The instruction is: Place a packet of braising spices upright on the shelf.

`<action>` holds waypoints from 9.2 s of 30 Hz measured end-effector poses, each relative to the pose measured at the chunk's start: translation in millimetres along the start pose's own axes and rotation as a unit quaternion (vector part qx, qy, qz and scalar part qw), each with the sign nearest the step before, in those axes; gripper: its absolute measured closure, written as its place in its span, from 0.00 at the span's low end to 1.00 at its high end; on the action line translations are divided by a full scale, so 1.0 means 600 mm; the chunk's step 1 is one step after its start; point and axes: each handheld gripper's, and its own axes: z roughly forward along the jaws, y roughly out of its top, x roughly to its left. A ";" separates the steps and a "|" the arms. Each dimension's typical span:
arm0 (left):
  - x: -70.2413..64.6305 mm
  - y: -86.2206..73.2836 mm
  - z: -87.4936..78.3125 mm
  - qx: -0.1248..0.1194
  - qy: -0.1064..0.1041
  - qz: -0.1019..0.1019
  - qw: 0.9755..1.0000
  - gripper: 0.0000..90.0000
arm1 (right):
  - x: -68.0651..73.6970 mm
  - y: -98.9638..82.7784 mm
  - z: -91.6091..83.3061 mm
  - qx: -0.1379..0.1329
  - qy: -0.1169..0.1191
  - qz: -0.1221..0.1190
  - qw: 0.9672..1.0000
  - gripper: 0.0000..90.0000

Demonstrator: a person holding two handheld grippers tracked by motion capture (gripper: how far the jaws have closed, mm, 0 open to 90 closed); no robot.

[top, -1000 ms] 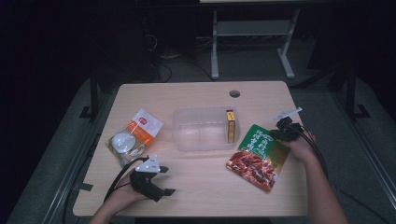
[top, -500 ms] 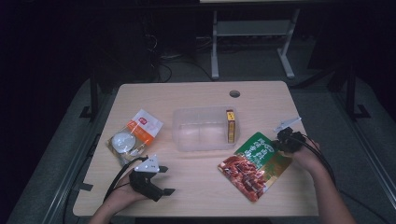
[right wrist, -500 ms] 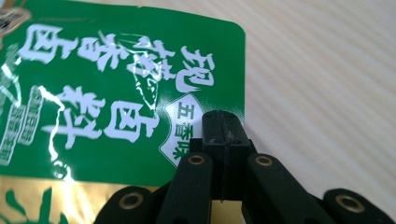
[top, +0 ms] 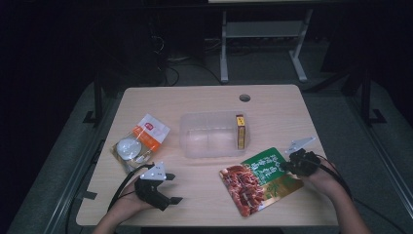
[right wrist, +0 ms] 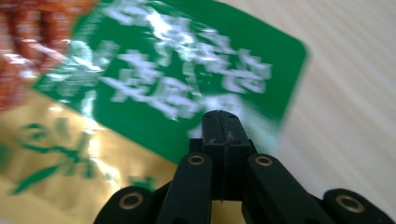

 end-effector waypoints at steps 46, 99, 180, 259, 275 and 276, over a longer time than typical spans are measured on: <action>-0.003 0.000 0.000 0.003 0.001 0.005 1.000 0.16 | 0.087 0.047 0.030 -0.006 0.069 -0.077 0.995 1.00; -0.025 0.094 0.122 0.040 -0.011 0.016 0.999 0.15 | 0.134 -0.007 -0.016 -0.115 0.015 0.003 0.993 0.33; 0.001 0.119 -0.023 -0.172 0.028 -0.035 0.984 1.00 | 0.145 0.021 -0.026 -0.177 0.122 0.025 0.976 0.26; 0.008 0.036 -0.004 -0.047 0.015 -0.039 0.998 0.30 | 0.163 0.156 -0.069 -0.233 0.206 -0.103 0.945 1.00; 0.012 0.034 0.001 -0.043 0.014 -0.041 0.998 0.23 | 0.141 0.165 -0.119 -0.270 0.197 -0.104 0.937 1.00; 0.012 0.034 0.001 -0.043 0.014 -0.041 0.998 0.23 | 0.140 0.167 -0.123 -0.272 0.195 -0.106 0.936 1.00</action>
